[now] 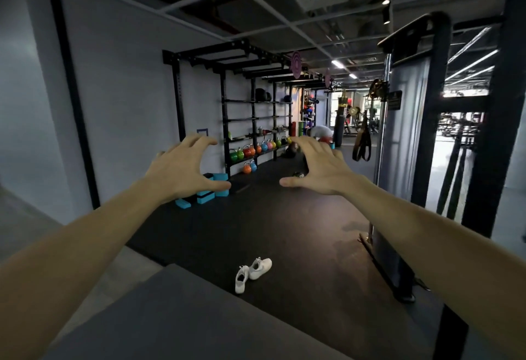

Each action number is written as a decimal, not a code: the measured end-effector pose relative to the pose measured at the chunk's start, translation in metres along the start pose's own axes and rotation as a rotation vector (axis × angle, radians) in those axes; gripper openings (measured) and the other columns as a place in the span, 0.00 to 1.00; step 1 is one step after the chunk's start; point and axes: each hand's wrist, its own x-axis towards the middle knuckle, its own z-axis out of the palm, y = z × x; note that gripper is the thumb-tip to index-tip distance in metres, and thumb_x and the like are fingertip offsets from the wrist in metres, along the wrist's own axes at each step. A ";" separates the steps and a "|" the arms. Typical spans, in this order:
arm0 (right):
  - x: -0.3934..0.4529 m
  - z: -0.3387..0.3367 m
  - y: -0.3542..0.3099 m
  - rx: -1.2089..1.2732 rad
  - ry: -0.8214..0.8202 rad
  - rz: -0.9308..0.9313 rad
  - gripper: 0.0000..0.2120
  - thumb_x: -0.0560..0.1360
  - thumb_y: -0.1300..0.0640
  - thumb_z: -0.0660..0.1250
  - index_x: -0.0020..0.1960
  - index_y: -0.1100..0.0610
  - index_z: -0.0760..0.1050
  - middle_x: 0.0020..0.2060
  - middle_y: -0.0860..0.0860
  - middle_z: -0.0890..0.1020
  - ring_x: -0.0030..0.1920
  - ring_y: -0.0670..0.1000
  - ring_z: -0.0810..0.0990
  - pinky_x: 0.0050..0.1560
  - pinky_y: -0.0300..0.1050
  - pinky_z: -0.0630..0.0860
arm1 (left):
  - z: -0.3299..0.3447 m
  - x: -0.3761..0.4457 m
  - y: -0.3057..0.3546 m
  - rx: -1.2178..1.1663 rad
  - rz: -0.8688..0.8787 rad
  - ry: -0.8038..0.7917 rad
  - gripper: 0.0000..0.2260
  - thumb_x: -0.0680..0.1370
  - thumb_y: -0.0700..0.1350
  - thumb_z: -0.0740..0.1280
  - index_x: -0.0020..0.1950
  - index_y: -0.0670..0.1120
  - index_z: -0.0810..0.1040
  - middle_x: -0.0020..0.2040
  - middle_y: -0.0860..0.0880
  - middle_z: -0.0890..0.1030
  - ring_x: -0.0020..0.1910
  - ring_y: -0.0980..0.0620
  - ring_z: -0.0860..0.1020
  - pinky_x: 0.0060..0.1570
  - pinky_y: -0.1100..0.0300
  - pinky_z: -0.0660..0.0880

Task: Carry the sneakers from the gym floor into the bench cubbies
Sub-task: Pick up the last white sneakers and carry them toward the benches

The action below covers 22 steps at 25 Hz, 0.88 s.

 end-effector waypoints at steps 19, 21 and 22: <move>0.453 0.327 0.170 -0.005 -0.025 0.121 0.51 0.61 0.25 0.64 0.75 0.45 0.49 0.75 0.49 0.56 0.73 0.58 0.57 0.68 0.62 0.58 | 0.347 0.435 -0.242 -0.039 0.060 -0.110 0.45 0.62 0.72 0.68 0.73 0.55 0.57 0.73 0.51 0.61 0.67 0.46 0.67 0.62 0.39 0.68; 0.504 0.360 0.194 -0.009 -0.051 0.121 0.51 0.62 0.25 0.65 0.76 0.45 0.49 0.76 0.49 0.54 0.73 0.58 0.56 0.69 0.63 0.57 | 0.383 0.487 -0.259 -0.052 0.041 -0.115 0.45 0.62 0.72 0.68 0.73 0.56 0.57 0.73 0.51 0.61 0.67 0.46 0.67 0.62 0.39 0.69; 0.525 0.373 0.202 -0.011 -0.065 0.121 0.51 0.62 0.25 0.65 0.76 0.45 0.48 0.76 0.49 0.54 0.74 0.58 0.55 0.69 0.63 0.57 | 0.397 0.507 -0.266 -0.055 0.036 -0.115 0.44 0.62 0.72 0.68 0.72 0.56 0.58 0.73 0.51 0.61 0.67 0.46 0.67 0.61 0.38 0.69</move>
